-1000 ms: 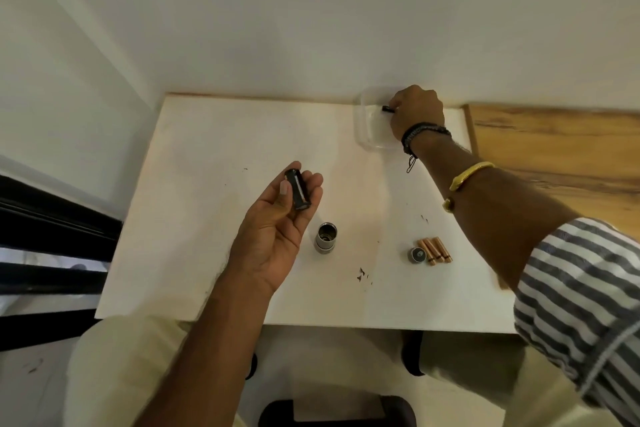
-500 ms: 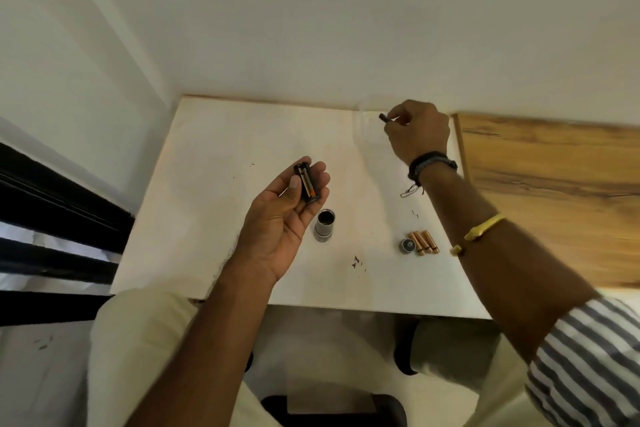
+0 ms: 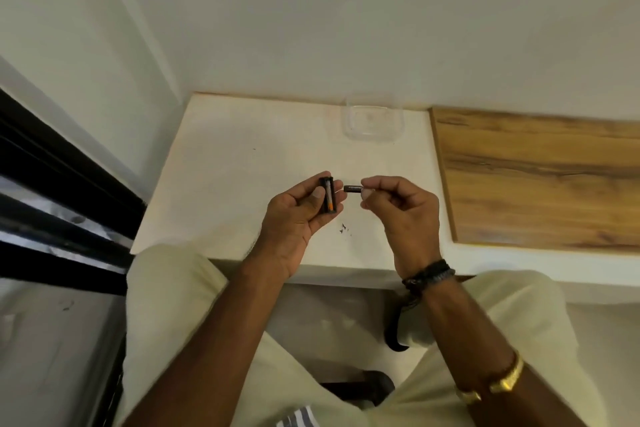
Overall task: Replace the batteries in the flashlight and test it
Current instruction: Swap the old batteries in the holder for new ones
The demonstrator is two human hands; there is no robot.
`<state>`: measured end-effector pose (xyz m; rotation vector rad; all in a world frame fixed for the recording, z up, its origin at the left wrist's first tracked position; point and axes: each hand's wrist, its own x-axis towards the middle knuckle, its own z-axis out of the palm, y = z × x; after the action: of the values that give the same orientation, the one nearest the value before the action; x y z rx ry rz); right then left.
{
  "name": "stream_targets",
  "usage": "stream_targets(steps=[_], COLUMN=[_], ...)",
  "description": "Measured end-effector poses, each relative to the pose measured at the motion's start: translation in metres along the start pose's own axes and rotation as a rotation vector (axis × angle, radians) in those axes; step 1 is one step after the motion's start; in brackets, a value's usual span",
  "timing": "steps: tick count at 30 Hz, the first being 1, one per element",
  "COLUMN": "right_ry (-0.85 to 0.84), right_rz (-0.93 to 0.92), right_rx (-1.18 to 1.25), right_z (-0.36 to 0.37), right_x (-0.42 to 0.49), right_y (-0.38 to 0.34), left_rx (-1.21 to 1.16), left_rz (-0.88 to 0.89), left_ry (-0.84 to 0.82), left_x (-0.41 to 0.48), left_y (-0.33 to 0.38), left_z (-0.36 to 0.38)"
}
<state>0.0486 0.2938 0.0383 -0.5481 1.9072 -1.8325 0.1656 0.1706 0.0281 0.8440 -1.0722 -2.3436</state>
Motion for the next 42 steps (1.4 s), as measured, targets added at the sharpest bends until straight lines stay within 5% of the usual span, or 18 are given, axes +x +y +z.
stream_targets(steps=[19, 29, 38, 42], right_ry=[-0.002, 0.000, 0.049, -0.037], right_rz=[-0.240, -0.223, -0.500, -0.472], right_rx=[-0.394, -0.364, -0.641, -0.643], right_z=[-0.013, -0.001, 0.008, 0.011], right_x=[-0.018, -0.024, -0.033, -0.033], right_y=[-0.006, 0.010, 0.033, 0.037], left_rx=[0.106, 0.109, 0.078, 0.079], left_rz=[-0.051, -0.019, -0.004, -0.026], left_ry=[-0.096, -0.050, -0.031, -0.033], left_x=[-0.010, -0.006, -0.006, -0.005], left_y=[-0.020, -0.030, -0.035, -0.034], left_z=[0.005, 0.003, 0.005, 0.002])
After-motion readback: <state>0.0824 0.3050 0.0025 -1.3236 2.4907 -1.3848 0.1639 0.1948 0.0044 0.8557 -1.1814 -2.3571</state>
